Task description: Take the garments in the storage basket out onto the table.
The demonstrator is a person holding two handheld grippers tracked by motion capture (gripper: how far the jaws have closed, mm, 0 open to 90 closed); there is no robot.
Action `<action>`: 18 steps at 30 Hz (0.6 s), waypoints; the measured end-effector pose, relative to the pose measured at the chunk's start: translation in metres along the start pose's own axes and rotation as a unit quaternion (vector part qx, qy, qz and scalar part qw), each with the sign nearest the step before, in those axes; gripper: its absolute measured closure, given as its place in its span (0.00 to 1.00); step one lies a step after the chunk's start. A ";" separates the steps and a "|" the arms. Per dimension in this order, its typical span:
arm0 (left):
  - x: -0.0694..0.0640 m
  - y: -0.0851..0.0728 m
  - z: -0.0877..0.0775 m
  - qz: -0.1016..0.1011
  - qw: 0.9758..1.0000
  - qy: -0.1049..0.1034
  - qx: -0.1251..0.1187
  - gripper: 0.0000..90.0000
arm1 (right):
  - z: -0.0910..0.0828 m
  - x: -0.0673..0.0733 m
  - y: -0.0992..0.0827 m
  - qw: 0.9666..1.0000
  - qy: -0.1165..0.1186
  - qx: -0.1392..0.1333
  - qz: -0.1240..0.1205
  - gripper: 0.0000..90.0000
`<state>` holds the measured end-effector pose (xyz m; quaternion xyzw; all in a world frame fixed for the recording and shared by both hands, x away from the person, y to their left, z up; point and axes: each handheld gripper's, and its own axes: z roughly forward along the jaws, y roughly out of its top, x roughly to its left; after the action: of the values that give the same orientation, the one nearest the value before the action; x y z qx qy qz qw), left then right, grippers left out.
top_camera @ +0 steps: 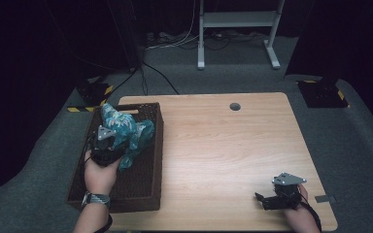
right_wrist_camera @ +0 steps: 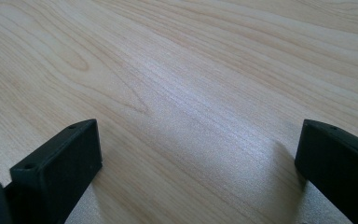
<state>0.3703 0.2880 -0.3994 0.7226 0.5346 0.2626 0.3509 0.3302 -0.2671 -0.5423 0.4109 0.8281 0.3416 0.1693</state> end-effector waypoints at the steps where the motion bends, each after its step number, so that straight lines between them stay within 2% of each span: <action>1: 0.000 0.000 -0.002 0.000 1.000 0.001 -0.005 0.83 | 0.000 0.000 0.000 1.000 0.000 0.000 0.000 0.01; 7: -0.002 0.001 -0.012 -0.005 0.999 0.007 -0.047 0.83 | 0.000 0.000 0.000 1.000 0.000 0.000 0.000 0.01; 11: -0.005 0.002 -0.019 -0.006 0.997 0.011 -0.078 0.83 | 0.000 0.000 0.000 1.000 0.000 0.000 0.000 0.01; 18: -0.008 0.002 -0.031 -0.018 0.991 0.019 -0.133 0.83 | 0.000 0.000 0.000 1.000 -0.001 0.000 0.000 0.00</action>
<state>0.3460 0.2868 -0.3788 0.6546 0.5147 0.3385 0.4381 0.3301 -0.2669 -0.5423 0.4109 0.8283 0.3409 0.1698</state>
